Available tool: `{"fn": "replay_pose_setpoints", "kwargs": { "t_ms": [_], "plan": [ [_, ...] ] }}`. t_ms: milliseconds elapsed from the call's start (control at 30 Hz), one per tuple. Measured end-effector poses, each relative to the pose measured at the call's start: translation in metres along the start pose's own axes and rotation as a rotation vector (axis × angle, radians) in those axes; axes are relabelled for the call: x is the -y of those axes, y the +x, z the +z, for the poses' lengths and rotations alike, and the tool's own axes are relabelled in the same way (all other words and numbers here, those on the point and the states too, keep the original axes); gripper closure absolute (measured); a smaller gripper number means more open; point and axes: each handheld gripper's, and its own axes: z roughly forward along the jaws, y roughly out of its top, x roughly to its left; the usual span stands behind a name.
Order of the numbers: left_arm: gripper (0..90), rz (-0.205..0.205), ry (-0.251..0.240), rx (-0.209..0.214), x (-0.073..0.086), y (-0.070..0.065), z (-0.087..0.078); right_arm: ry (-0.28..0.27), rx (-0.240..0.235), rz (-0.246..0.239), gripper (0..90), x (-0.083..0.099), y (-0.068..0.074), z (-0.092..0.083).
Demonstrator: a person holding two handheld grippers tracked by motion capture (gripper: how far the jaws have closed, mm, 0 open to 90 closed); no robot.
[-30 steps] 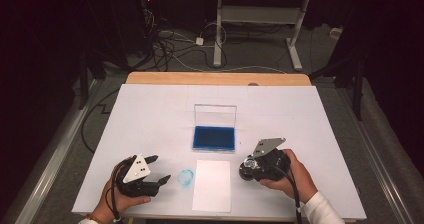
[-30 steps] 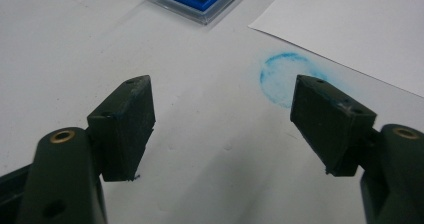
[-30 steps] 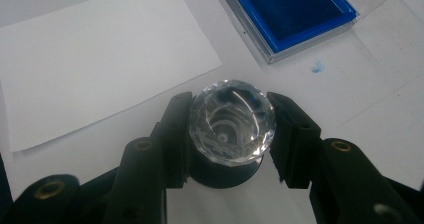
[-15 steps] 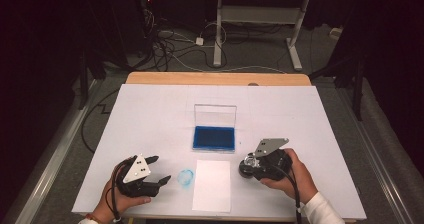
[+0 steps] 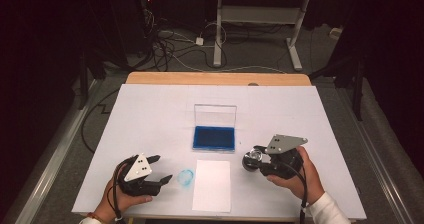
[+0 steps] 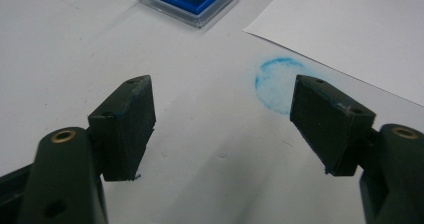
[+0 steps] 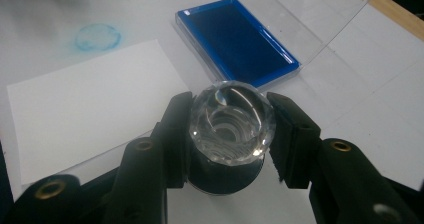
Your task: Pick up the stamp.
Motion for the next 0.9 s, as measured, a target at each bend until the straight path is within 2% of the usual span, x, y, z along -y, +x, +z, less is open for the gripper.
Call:
{"fn": "replay_pose_setpoints", "kwargs": {
  "t_ms": [367, 633, 800, 900],
  "plan": [
    [25.3, 0.007, -0.028, 0.029, 0.000, 0.000, 0.001, -0.024, -0.018, -0.028, 56.8, -0.001, 0.006, -0.006],
    [25.3, -0.008, -0.029, 0.030, 0.002, 0.002, 0.000, -0.047, -0.028, -0.019, 56.8, -0.002, 0.006, -0.009],
    [25.3, -0.008, -0.013, 0.017, 0.005, 0.001, -0.001, -0.071, -0.029, -0.019, 56.8, -0.004, 0.006, -0.012],
    [25.3, -0.027, -0.028, 0.010, 0.006, 0.002, -0.004, -0.081, -0.025, -0.021, 56.8, -0.007, 0.006, -0.012]
  ]
}}
